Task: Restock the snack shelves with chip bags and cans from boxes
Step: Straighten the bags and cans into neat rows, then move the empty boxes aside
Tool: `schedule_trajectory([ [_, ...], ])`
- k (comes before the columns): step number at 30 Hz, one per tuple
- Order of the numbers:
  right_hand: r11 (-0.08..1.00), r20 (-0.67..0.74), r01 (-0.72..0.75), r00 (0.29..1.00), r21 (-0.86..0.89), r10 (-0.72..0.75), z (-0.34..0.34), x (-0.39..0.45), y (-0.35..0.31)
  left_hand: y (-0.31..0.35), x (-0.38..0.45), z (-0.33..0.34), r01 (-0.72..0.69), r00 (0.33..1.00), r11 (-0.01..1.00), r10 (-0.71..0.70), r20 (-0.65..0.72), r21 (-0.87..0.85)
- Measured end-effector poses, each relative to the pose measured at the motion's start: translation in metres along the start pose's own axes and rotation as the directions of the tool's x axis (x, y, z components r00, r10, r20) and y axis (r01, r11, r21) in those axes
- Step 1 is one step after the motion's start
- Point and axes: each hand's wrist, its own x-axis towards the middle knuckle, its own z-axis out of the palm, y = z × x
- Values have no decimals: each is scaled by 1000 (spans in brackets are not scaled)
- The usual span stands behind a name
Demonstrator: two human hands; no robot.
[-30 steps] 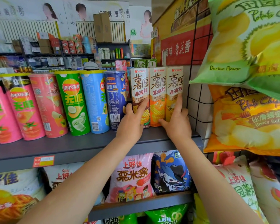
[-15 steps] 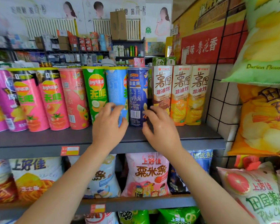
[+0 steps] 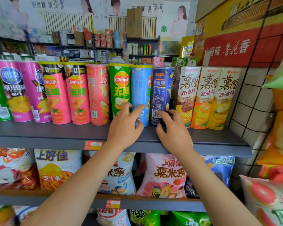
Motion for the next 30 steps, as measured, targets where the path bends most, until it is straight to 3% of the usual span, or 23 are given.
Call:
schedule_trajectory([
  [4, 988, -82, 151, 985, -3, -151, 3, -5, -15, -5, -3, -6, 67, 987, 997, -72, -141, -43],
  [7, 966, 72, 250, 967, -58, -246, 12, -6, -35, -13, -4, -6, 107, 977, 993, -97, -187, 44],
  [9, 967, 156, 229, 965, -108, -211, 18, -5, -41, -17, -6, -7, 121, 978, 991, -108, -180, 64],
  [16, 978, 193, 176, 969, -115, -151, 22, -4, -40, -22, -7, -9, 152, 978, 987, -142, -154, 57],
  [19, 981, 118, 190, 975, -20, -187, 21, -5, -38, -23, -13, -13, 135, 984, 991, -135, -118, -8],
  [22, 962, -149, 211, 971, 172, -186, 18, -17, -48, -26, -37, -34, 125, 976, 975, -153, -153, -181],
  [24, 938, -252, 239, 952, 251, -175, 14, -32, -67, -34, -65, -53, 128, 959, 952, -191, -210, -277],
  [26, 921, -245, 239, 955, 308, -166, 14, -54, -93, -48, -100, -73, 163, 942, 921, -252, -222, -354],
  [28, 896, -145, 170, 982, 410, -120, 28, -77, -121, -75, -135, -86, 245, 924, 892, -333, -186, -380],
  [30, 871, 17, 67, 996, 486, -86, 54, -105, -155, -113, -170, -93, 374, 907, 848, -420, -43, -375],
])
